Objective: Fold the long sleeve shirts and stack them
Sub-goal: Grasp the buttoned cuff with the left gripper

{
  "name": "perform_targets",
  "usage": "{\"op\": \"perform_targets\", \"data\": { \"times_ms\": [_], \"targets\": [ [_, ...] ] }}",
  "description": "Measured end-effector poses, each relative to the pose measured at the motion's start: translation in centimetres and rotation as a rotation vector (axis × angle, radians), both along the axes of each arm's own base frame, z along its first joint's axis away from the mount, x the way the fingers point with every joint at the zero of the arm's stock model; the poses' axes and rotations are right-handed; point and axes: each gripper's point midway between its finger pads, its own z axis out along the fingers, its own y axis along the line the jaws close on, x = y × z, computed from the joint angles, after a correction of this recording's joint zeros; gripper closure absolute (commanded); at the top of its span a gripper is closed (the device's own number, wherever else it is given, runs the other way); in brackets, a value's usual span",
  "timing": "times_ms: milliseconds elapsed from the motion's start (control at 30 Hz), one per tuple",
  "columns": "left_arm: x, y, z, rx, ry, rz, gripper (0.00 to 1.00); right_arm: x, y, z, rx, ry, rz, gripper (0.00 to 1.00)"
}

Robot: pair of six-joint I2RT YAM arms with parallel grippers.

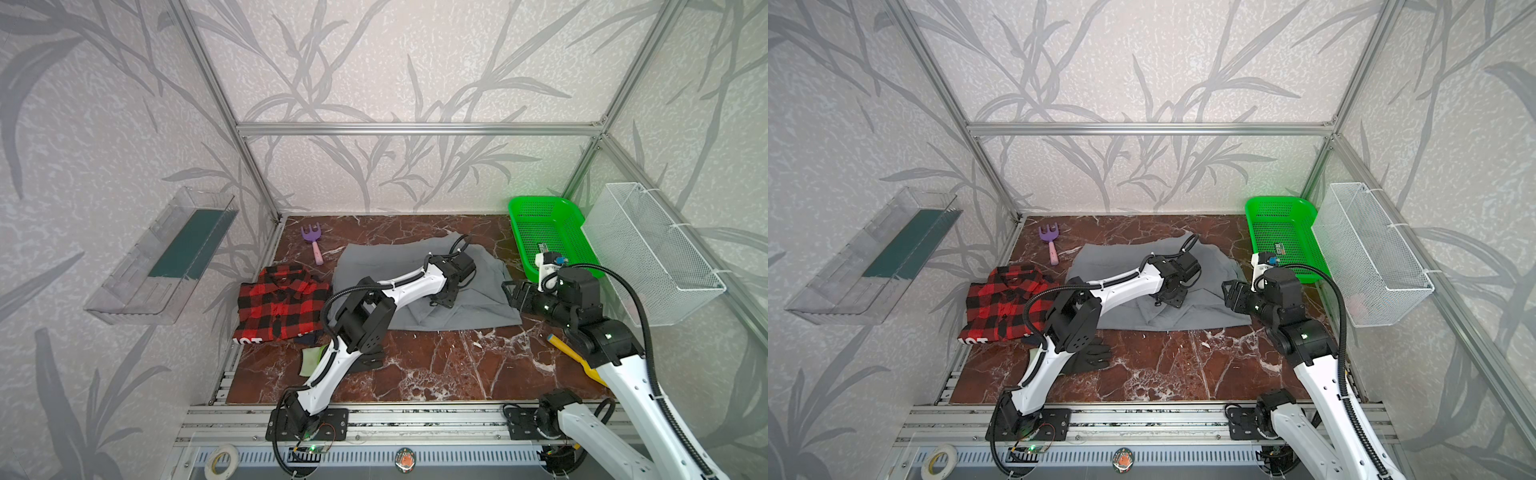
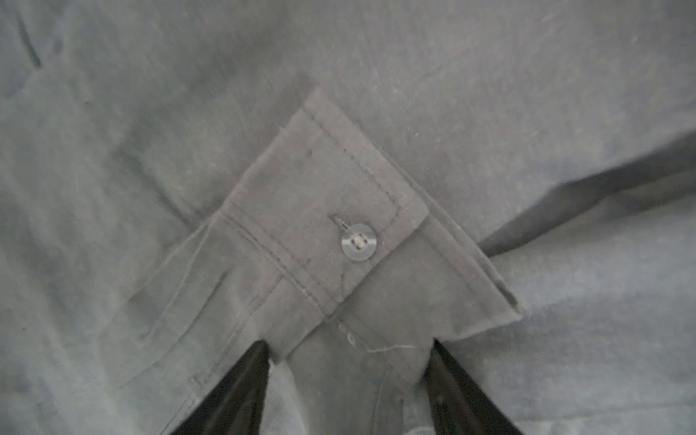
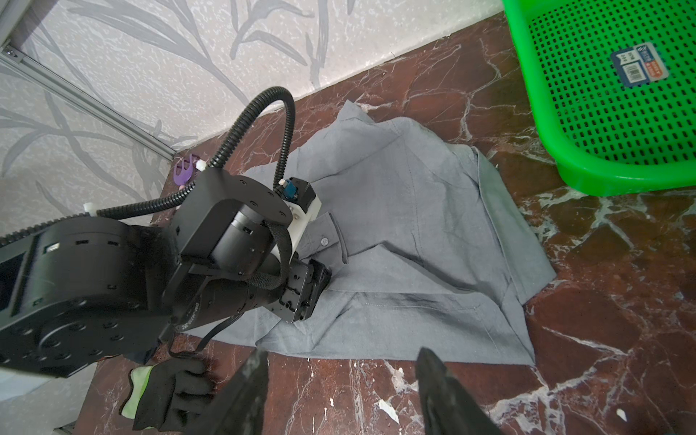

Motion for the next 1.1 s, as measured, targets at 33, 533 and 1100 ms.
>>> {"op": "perform_targets", "data": {
  "times_ms": [33, 533, 1100],
  "targets": [
    [-0.1, 0.0, -0.1, 0.001, 0.003, -0.002, 0.48, 0.0, 0.0, -0.1, 0.0, 0.001, 0.0, 0.38],
    [-0.1, 0.3, 0.0, 0.013, -0.003, 0.003, 0.92, 0.0, 0.1, -0.2, 0.009, 0.009, 0.003, 0.38],
    [3.3, -2.4, 10.4, -0.11, -0.204, -0.068, 1.0, 1.0, 2.3, -5.3, 0.095, 0.167, 0.05, 0.38]
  ]
}}
